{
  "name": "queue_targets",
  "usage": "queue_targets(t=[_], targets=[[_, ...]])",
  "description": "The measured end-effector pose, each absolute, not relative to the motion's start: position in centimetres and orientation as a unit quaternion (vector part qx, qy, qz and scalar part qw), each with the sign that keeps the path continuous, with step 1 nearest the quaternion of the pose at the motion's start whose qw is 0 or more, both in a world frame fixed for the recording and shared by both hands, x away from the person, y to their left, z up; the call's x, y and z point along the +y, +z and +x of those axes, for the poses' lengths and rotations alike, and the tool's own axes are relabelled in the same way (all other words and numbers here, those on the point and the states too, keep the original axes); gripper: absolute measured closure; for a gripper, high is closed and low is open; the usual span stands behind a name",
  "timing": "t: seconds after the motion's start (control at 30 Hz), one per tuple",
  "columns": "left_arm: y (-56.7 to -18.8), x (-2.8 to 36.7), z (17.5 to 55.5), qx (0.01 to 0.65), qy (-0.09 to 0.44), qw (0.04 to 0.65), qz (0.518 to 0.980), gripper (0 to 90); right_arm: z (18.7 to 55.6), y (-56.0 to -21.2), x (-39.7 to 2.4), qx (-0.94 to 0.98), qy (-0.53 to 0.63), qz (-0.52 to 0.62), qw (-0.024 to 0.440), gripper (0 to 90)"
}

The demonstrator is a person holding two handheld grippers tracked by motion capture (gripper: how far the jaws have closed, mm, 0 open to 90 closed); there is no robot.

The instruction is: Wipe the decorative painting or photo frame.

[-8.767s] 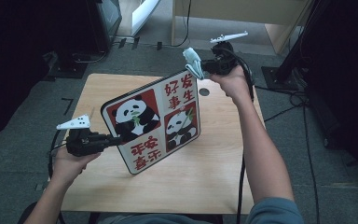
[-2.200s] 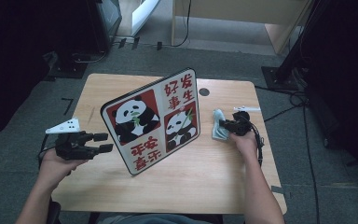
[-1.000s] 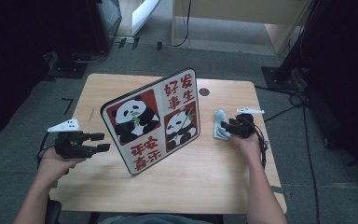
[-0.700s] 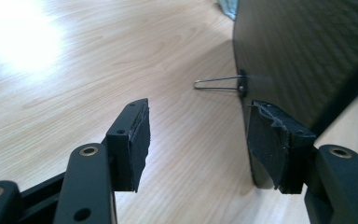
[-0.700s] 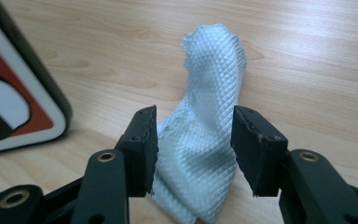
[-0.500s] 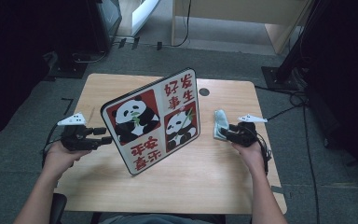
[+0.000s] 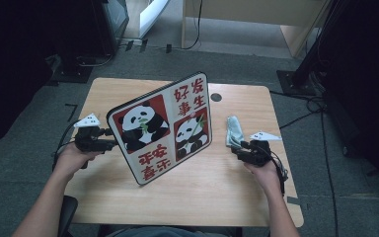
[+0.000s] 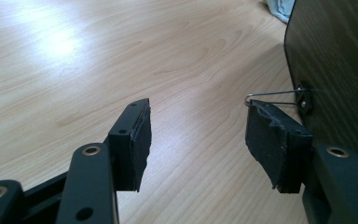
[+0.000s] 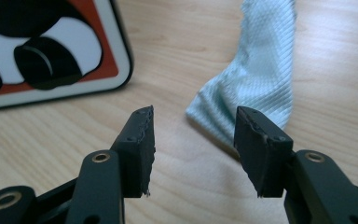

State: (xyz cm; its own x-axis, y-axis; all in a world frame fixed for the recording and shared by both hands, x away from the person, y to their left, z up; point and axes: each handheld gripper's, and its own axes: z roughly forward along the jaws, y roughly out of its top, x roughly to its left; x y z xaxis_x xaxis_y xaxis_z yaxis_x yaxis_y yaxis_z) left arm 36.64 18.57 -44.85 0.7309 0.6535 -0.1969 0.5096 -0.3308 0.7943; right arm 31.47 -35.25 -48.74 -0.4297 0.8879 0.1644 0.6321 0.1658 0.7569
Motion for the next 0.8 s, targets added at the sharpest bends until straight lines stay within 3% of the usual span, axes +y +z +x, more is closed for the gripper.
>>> queue_targets(t=[0.8], targets=[[-46.2, 19.2, 38.3, 0.388, 0.127, 0.446, 0.796, 36.3, 31.2, -50.3, -33.3, 0.777, 0.401, 0.464, 0.141, 45.5]])
